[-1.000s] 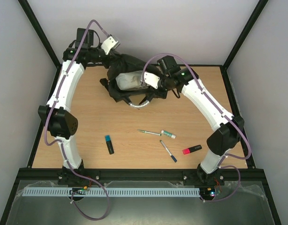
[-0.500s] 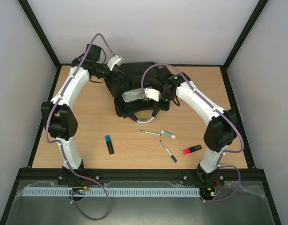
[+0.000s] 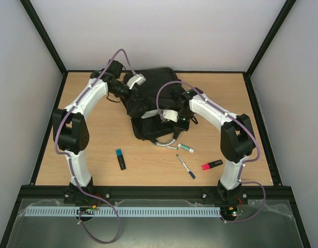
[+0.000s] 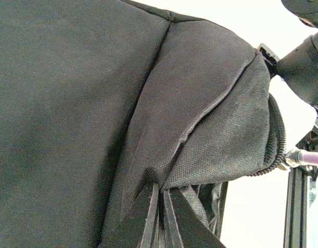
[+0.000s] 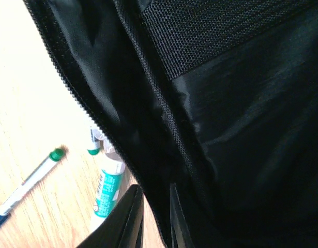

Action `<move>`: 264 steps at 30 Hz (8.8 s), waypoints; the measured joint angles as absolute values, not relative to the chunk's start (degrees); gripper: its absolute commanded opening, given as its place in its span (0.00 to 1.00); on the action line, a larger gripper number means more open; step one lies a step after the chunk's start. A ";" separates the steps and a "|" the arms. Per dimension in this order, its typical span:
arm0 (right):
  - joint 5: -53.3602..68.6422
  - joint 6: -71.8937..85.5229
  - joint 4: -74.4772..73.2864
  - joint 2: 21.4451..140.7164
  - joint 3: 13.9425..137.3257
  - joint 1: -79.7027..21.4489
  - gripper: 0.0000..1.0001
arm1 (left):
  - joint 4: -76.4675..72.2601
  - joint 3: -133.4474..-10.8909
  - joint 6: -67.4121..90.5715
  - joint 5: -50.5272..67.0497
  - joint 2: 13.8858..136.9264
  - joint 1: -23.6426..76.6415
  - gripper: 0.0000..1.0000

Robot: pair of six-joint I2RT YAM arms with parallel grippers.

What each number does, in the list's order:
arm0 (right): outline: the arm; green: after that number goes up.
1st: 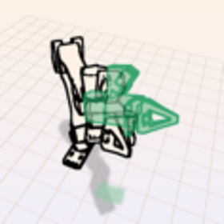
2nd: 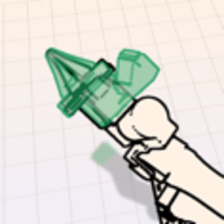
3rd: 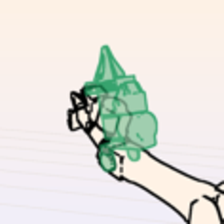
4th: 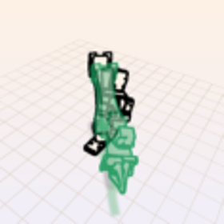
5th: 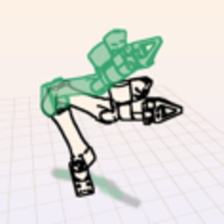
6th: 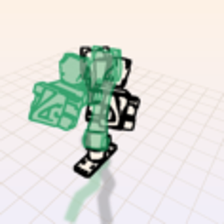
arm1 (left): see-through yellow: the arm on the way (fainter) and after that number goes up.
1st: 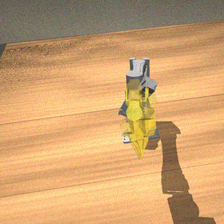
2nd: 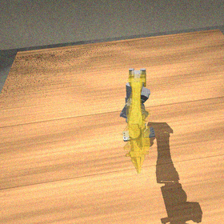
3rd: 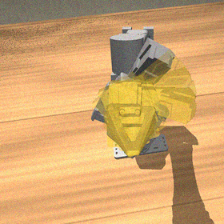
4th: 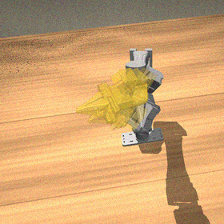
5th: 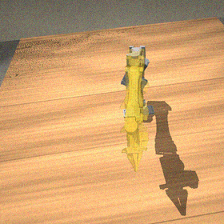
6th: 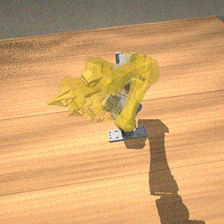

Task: Pack the student bag
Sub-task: Adjust the student bag at the center of the board, then adjust the stationery at the center of the board, then zip the student bag at the center of the board.

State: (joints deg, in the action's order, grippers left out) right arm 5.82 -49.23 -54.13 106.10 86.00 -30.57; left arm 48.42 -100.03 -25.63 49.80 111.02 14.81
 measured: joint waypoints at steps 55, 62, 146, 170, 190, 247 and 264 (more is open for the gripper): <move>13.74 -22.26 -45.95 120.86 107.68 -29.15 0.62 | 45.32 -69.23 -43.20 35.70 93.80 1.85 0.51; 7.11 -20.58 -43.53 123.92 106.59 -24.25 0.61 | 41.21 -63.46 -47.88 33.85 93.91 1.85 0.41; 22.98 -28.67 -52.10 112.46 94.28 4.40 0.70 | 15.40 -55.46 -34.41 37.39 97.97 11.03 0.50; 33.10 -19.40 -47.09 126.89 123.26 -19.94 0.49 | 7.92 -52.31 -33.76 38.09 100.18 12.01 0.44; 36.86 -16.78 -44.71 136.29 126.61 -21.45 0.49 | 6.98 -54.54 -35.00 33.85 105.86 14.48 0.26; 25.65 -13.19 -41.36 136.18 125.49 -24.51 0.41 | 17.04 -54.06 -41.82 29.19 98.15 32.58 0.04; 14.72 -13.76 -40.99 129.69 121.23 -25.65 0.54 | 33.06 -54.24 -55.33 26.52 81.80 28.05 0.49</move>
